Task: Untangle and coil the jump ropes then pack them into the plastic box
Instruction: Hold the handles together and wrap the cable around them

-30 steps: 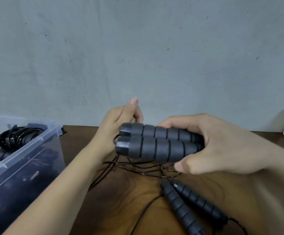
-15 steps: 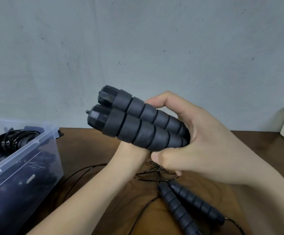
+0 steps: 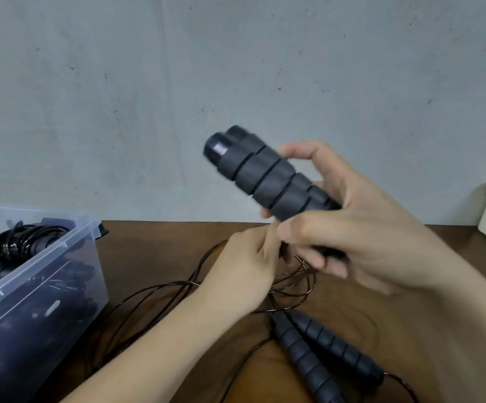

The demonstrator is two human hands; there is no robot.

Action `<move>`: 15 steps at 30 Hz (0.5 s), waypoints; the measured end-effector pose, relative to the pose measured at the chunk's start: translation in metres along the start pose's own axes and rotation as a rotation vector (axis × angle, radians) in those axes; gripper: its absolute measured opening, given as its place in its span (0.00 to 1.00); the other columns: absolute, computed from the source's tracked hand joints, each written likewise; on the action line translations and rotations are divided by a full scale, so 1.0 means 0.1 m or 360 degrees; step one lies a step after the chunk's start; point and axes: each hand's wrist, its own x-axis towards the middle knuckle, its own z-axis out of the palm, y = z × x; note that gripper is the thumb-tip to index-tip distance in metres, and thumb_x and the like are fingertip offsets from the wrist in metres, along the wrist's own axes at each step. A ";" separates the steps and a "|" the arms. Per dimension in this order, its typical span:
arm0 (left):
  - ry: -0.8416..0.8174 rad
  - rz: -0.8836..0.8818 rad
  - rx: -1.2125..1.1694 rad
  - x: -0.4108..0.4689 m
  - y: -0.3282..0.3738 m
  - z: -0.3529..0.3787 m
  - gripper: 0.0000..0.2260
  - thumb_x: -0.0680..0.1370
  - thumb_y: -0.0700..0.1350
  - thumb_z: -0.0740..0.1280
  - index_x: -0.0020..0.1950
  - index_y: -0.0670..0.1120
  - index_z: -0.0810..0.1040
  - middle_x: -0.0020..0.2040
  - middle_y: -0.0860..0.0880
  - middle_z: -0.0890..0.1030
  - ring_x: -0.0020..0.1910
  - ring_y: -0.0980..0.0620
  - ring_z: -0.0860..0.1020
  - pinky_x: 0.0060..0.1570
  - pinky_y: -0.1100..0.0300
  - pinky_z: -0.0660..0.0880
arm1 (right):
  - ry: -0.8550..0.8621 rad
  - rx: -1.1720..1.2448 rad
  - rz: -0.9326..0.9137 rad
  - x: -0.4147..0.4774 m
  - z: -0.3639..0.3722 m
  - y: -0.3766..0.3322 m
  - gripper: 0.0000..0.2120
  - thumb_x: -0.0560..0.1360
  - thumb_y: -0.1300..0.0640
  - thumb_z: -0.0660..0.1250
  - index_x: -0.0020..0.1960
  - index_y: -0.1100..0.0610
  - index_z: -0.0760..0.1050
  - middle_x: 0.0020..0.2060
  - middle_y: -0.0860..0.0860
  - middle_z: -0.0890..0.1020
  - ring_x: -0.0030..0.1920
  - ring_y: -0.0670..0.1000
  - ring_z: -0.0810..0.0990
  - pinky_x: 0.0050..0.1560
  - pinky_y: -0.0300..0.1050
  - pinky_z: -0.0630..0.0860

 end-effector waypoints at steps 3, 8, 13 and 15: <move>-0.0069 0.0083 0.0313 0.05 0.06 -0.25 0.29 0.87 0.61 0.52 0.38 0.45 0.78 0.27 0.53 0.74 0.28 0.58 0.71 0.31 0.64 0.64 | 0.0068 0.0062 0.0086 0.00 -0.20 -0.04 0.36 0.72 0.69 0.76 0.69 0.37 0.73 0.29 0.57 0.73 0.26 0.53 0.66 0.22 0.40 0.63; -0.0273 0.0197 0.0466 0.02 0.07 -0.70 0.24 0.85 0.63 0.57 0.40 0.48 0.77 0.28 0.56 0.72 0.28 0.59 0.69 0.33 0.63 0.65 | 0.0444 -0.0222 0.0205 0.12 -0.40 0.11 0.37 0.74 0.73 0.72 0.72 0.41 0.70 0.28 0.51 0.78 0.25 0.51 0.70 0.23 0.44 0.65; -0.0162 0.0362 0.0520 -0.07 0.16 -0.88 0.17 0.81 0.61 0.67 0.40 0.50 0.78 0.27 0.52 0.73 0.27 0.58 0.69 0.30 0.62 0.65 | 0.0235 -0.0760 0.0304 0.17 -0.36 0.23 0.38 0.74 0.77 0.69 0.73 0.44 0.66 0.34 0.29 0.82 0.24 0.41 0.76 0.25 0.42 0.67; -0.0040 0.0445 0.0410 -0.07 0.17 -0.92 0.15 0.80 0.59 0.69 0.39 0.51 0.79 0.26 0.55 0.71 0.26 0.58 0.68 0.30 0.63 0.66 | 0.0044 -0.0853 0.0354 0.18 -0.26 0.26 0.37 0.75 0.74 0.70 0.72 0.42 0.65 0.36 0.28 0.83 0.28 0.38 0.79 0.27 0.35 0.70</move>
